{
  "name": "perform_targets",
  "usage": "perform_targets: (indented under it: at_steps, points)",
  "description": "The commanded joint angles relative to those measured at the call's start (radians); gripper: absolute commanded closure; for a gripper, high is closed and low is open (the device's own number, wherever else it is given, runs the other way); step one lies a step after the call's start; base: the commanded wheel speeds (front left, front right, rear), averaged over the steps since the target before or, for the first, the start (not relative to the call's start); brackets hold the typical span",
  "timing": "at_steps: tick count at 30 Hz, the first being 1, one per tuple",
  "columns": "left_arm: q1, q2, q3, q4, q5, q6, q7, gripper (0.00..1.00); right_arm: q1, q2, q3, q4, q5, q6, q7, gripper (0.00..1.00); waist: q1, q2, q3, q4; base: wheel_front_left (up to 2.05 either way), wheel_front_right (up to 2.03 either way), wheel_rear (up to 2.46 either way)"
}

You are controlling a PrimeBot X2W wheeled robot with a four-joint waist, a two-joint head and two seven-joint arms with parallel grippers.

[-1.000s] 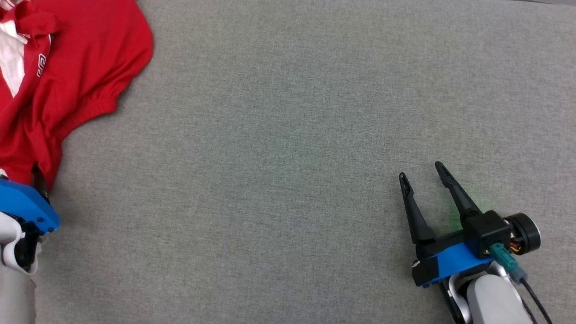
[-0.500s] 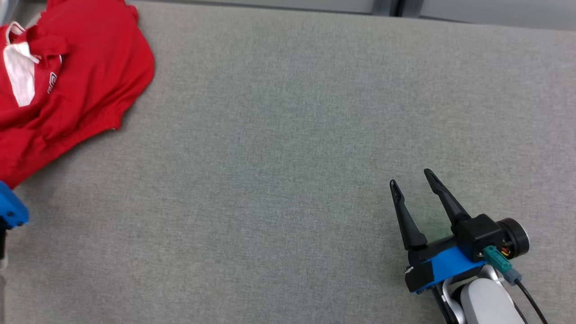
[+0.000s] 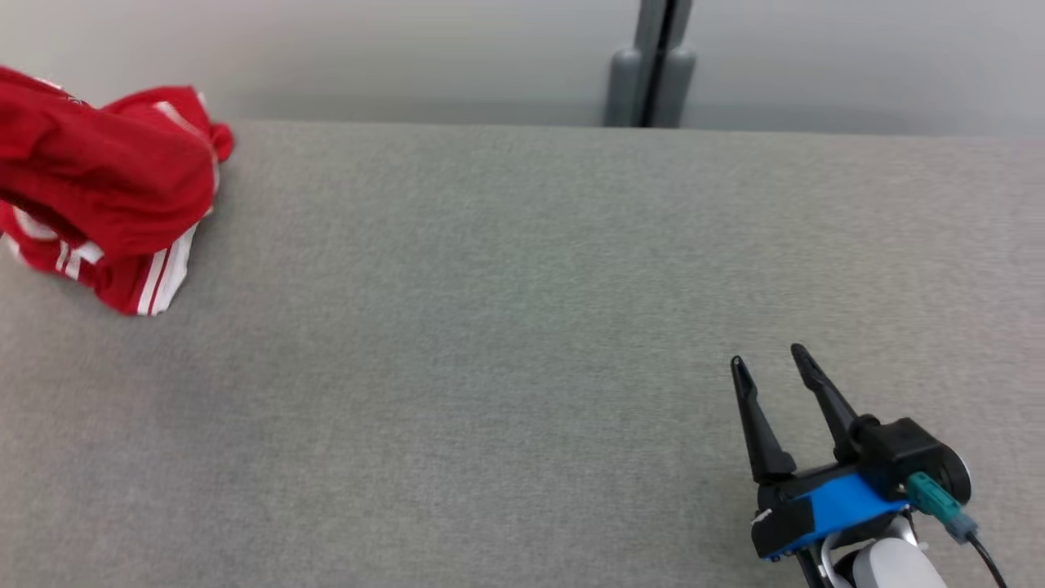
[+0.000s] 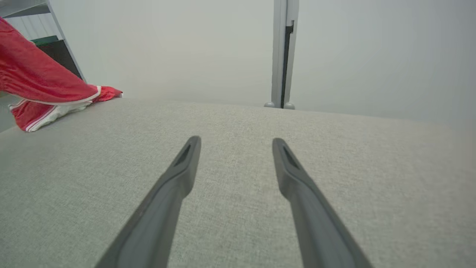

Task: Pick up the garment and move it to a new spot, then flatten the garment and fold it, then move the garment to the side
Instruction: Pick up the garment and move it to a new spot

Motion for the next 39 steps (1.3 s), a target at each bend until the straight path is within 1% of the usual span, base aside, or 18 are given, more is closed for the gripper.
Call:
perform_targets:
  at_steps: [1,5,6,7,12,15,19,20,23,27,31,39]
  points:
    - [-0.028,-0.005,-0.028,-0.033,0.019,-0.009,0.008,1.0,0.02,-0.005,-0.012,0.001,0.011,0.0,-0.006,0.0,0.0002,0.0001,-0.055,-0.058,0.0,0.0,0.0]
    - [-0.07,-0.019,-0.1,-0.105,0.054,-0.039,0.036,1.0,0.046,-0.004,-0.037,0.001,0.029,0.0,-0.006,0.0,0.0002,0.0001,-0.091,-0.124,0.0,0.0,0.0]
    - [-0.07,-0.019,-0.1,-0.105,0.054,-0.039,0.036,1.0,0.046,-0.004,-0.037,0.001,0.029,0.0,-0.006,0.0,0.0002,0.0001,-0.091,-0.124,0.0,0.0,0.0]
    - [-0.092,-0.028,-0.136,-0.136,0.064,-0.053,0.05,1.0,0.057,-0.004,-0.05,0.001,0.034,0.0,-0.006,0.0,0.0002,0.0001,-0.097,-0.157,0.0,0.0,0.0]
    - [-0.126,-0.058,-0.235,-0.21,0.062,-0.078,0.069,1.0,0.077,-0.004,-0.069,-0.005,0.048,0.0,-0.005,0.0,0.0002,0.0001,-0.098,-0.242,0.0,0.0,0.0]
    - [-0.139,-0.071,-0.291,-0.251,0.047,-0.083,0.076,1.0,0.082,-0.004,-0.073,-0.005,0.055,0.0,-0.005,0.0,0.0002,0.0001,-0.086,-0.285,0.0,0.0,0.0]
    - [-0.135,-0.082,-0.361,-0.301,0.024,-0.087,0.071,1.0,0.078,-0.004,-0.076,-0.008,0.066,0.0,-0.005,0.0,0.0002,0.0001,-0.065,-0.319,0.0,0.0,0.0]
    - [-0.135,-0.082,-0.361,-0.301,0.024,-0.087,0.071,1.0,0.078,-0.004,-0.076,-0.008,0.066,0.0,-0.005,0.0,0.0002,0.0001,-0.065,-0.319,0.0,0.0,0.0]
    - [-0.101,-0.08,-0.424,-0.323,0.001,-0.085,0.055,1.0,0.072,-0.004,-0.078,-0.011,0.068,0.0,-0.005,0.0,0.0002,0.0001,-0.048,-0.329,0.0,0.0,0.0]
    - [-0.042,-0.088,-0.481,-0.322,-0.019,-0.085,-0.006,1.0,0.064,-0.004,-0.081,-0.016,0.076,0.0,-0.005,0.0,0.0002,0.0001,-0.027,-0.321,0.0,0.0,0.0]
    - [0.068,-0.122,-0.517,-0.251,-0.038,-0.076,-0.062,1.0,0.054,-0.004,-0.069,-0.014,0.083,0.0,-0.005,0.0,0.0002,0.0001,-0.013,-0.306,0.0,0.0,0.0]
    - [0.278,-0.204,-0.546,-0.089,-0.093,-0.027,-0.158,1.0,0.037,-0.004,-0.061,-0.017,0.082,0.0,-0.005,0.0,0.0002,0.0001,0.004,-0.269,0.0,0.0,0.0]
